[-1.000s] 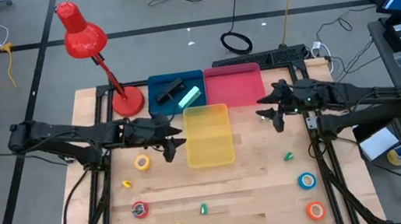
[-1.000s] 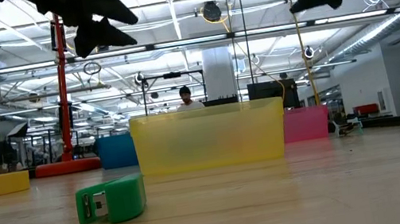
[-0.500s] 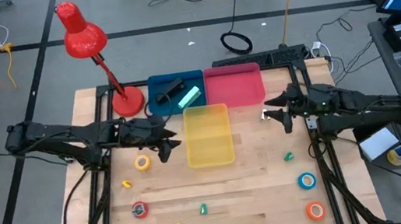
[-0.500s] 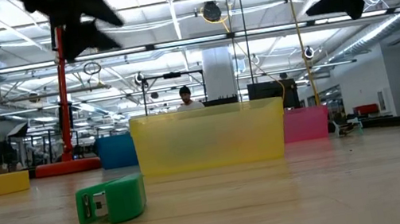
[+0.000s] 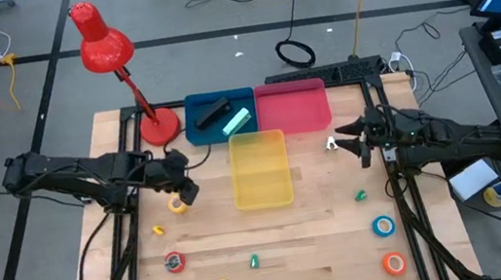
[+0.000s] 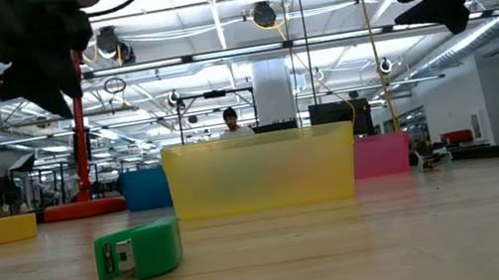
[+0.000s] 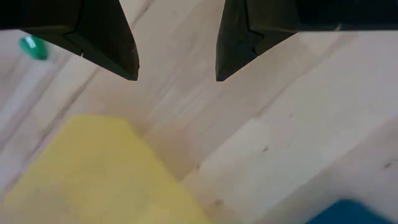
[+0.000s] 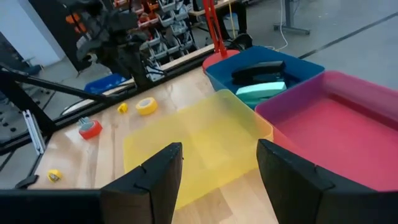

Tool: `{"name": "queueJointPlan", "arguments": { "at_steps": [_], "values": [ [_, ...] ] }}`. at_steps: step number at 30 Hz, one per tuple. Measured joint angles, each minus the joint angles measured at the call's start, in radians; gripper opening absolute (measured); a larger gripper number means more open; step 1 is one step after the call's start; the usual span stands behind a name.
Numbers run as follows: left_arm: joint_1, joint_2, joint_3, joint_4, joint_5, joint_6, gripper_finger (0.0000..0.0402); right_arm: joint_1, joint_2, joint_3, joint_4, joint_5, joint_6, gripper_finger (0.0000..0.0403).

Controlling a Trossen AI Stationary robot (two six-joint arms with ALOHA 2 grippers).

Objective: Pick and place Stapler, Stapler remover, tape
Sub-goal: Put the yellow tape into the pink bin

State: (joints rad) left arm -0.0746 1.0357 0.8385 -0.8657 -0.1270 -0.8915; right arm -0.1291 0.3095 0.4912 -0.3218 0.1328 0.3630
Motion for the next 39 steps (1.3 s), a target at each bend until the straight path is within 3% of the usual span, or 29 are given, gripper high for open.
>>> {"name": "queueJointPlan", "arguments": {
  "at_steps": [10, 22, 34, 39],
  "values": [
    [0.002, 0.002, 0.000, -0.080, 0.058, 0.038, 0.0214, 0.000, -0.087, -0.001, 0.003, 0.005, -0.031, 0.0199],
    [0.002, 0.002, 0.000, -0.082, 0.138, 0.111, 0.0214, 0.000, -0.090, -0.001, -0.022, 0.005, -0.036, 0.0199],
    [0.002, 0.006, 0.000, -0.248, 0.098, 0.000, 0.0214, 0.000, -0.090, -0.001, -0.028, 0.027, -0.034, 0.0199],
    [0.002, 0.006, -0.007, -0.299, 0.033, -0.075, 0.0214, 0.000, -0.090, -0.001, -0.028, 0.028, -0.037, 0.0199]
  ]
}}
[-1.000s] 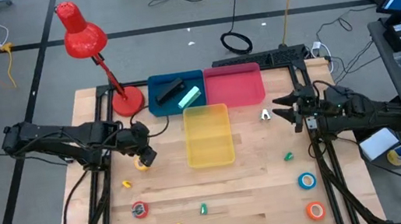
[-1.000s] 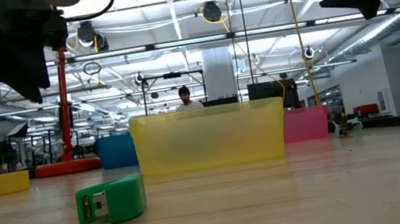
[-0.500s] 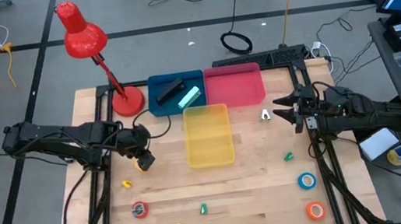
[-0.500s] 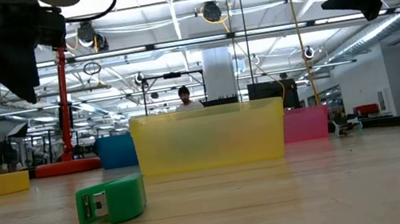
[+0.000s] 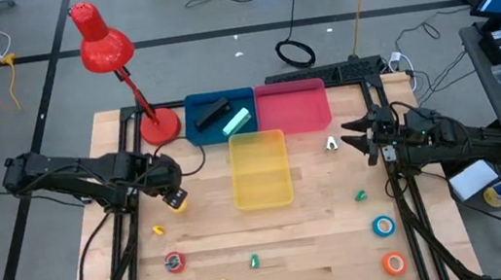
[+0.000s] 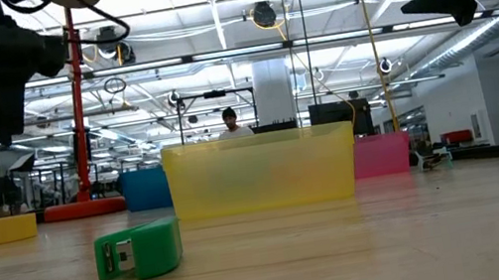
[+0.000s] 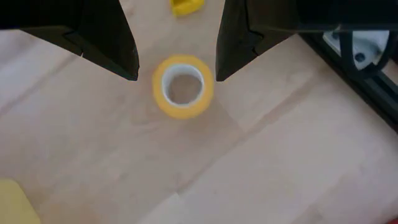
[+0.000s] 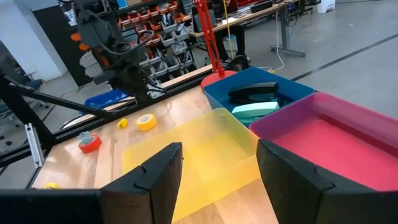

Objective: Pick and place Stapler, Stapler remover, tape
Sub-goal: Put the yellow tape into the pink bin

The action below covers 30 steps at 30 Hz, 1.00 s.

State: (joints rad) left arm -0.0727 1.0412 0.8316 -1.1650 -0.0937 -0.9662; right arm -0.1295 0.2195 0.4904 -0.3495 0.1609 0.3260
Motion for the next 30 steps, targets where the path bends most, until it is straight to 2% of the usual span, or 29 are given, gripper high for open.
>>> {"name": "queueJointPlan", "arguments": {
  "at_steps": [4, 12, 23, 30],
  "values": [
    [0.007, 0.000, -0.044, 0.008, -0.022, -0.043, 0.0214, 0.000, 0.000, 0.000, 0.000, 0.000, 0.001, 0.0199],
    [0.047, 0.000, -0.156, 0.010, 0.023, -0.117, 0.0214, 0.000, 0.000, 0.000, 0.001, -0.003, 0.006, 0.0199],
    [0.074, 0.000, -0.222, 0.151, 0.101, -0.083, 0.0214, 0.000, 0.000, -0.001, 0.024, -0.004, 0.005, 0.0199],
    [0.074, 0.000, -0.304, 0.223, 0.151, -0.099, 0.0214, 0.000, 0.000, -0.001, 0.031, -0.004, 0.003, 0.0199]
  ]
}}
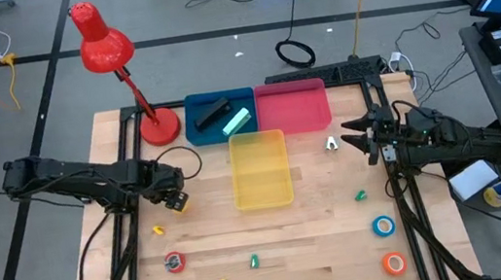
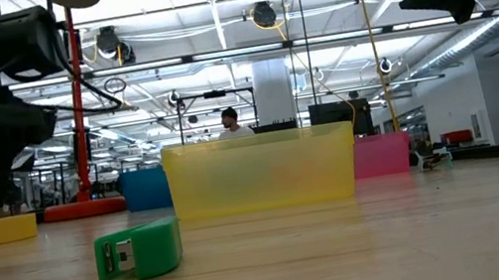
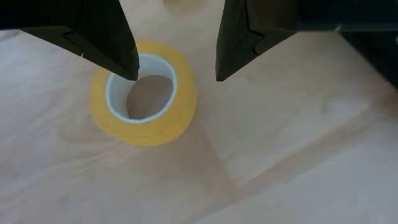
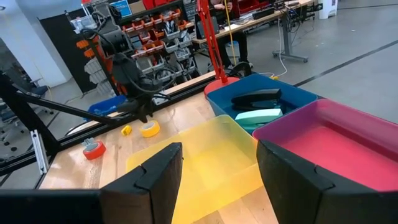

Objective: Pick and place Stapler, Stapler remover, tape
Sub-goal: Put the yellow tape into the pink bin

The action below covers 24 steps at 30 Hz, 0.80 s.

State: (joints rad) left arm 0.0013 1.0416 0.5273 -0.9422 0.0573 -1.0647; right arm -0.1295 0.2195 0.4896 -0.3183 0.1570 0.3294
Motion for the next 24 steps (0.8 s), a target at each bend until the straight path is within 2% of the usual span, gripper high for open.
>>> {"name": "queueJointPlan", "arguments": {
  "at_steps": [6, 14, 17, 22, 24],
  "values": [
    [0.000, 0.003, -0.058, 0.085, -0.003, -0.011, 0.0214, 0.000, 0.000, 0.000, 0.000, 0.000, 0.000, 0.0199],
    [0.000, 0.034, -0.099, 0.120, 0.012, -0.014, 0.0203, 0.000, 0.000, 0.000, 0.011, 0.000, 0.003, 0.0199],
    [0.000, 0.045, -0.103, 0.135, 0.012, -0.005, 0.0163, 0.000, 0.001, 0.000, 0.013, 0.000, 0.026, 0.0199],
    [0.000, 0.045, -0.104, 0.129, -0.006, 0.012, 0.0051, 0.000, 0.001, 0.000, 0.016, 0.000, 0.086, 0.0199],
    [0.000, 0.042, -0.104, 0.133, -0.006, 0.025, 0.0035, 0.000, 0.001, 0.000, 0.016, 0.000, 0.117, 0.0199]
  ]
}}
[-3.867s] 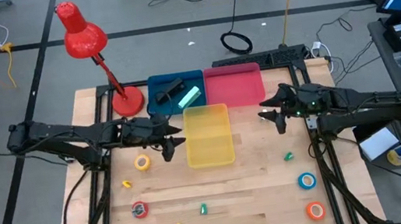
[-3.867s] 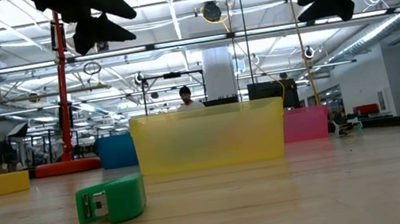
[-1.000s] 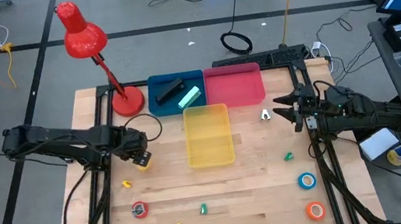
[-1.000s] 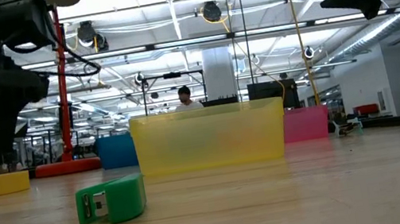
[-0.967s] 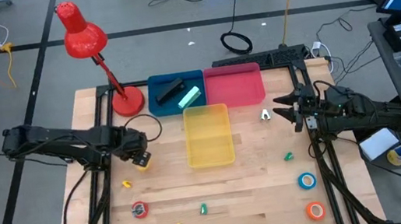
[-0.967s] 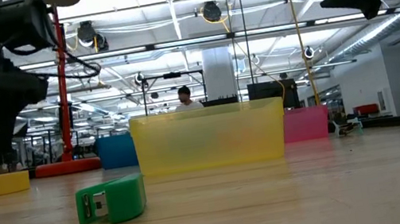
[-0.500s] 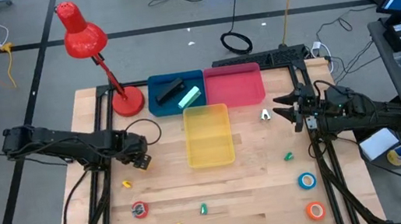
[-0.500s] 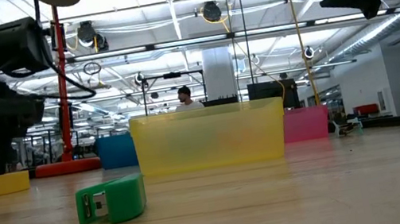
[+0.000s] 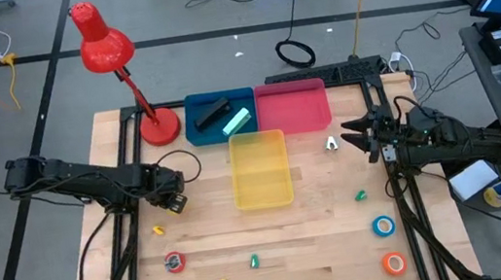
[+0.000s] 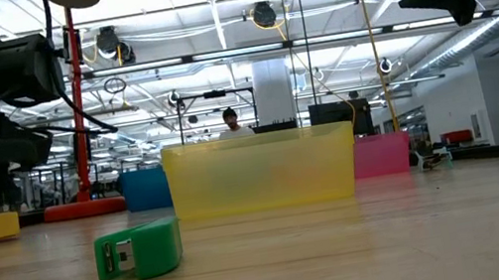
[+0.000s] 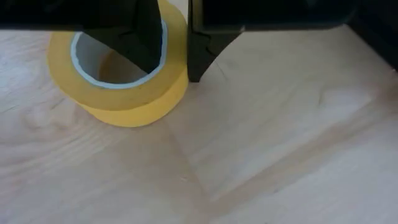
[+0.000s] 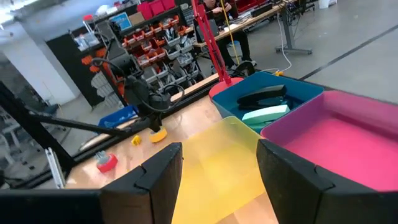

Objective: Pick and place Stapler, Stapler remover, tape
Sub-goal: Put the yellow tape into the pink bin

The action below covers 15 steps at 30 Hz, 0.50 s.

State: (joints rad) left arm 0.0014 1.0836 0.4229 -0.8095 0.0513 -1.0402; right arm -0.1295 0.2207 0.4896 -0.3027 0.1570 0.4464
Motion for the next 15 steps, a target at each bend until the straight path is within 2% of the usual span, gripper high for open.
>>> {"name": "queueJointPlan", "arguments": {
  "at_steps": [3, 8, 10, 15],
  "values": [
    [0.000, -0.004, 0.007, 0.001, 0.018, 0.008, 0.0035, 0.000, 0.000, 0.000, 0.000, 0.000, 0.058, 0.0199],
    [0.000, -0.039, 0.076, 0.069, 0.145, 0.024, 0.0035, 0.000, 0.014, 0.000, 0.052, -0.001, 0.132, 0.0199],
    [0.000, -0.062, 0.107, 0.161, 0.148, 0.028, 0.0035, 0.000, 0.035, 0.000, 0.121, -0.015, 0.113, 0.0199],
    [0.018, -0.116, 0.175, 0.514, 0.121, 0.040, 0.0035, 0.001, 0.161, 0.000, 0.408, -0.109, -0.039, 0.0199]
  ]
}}
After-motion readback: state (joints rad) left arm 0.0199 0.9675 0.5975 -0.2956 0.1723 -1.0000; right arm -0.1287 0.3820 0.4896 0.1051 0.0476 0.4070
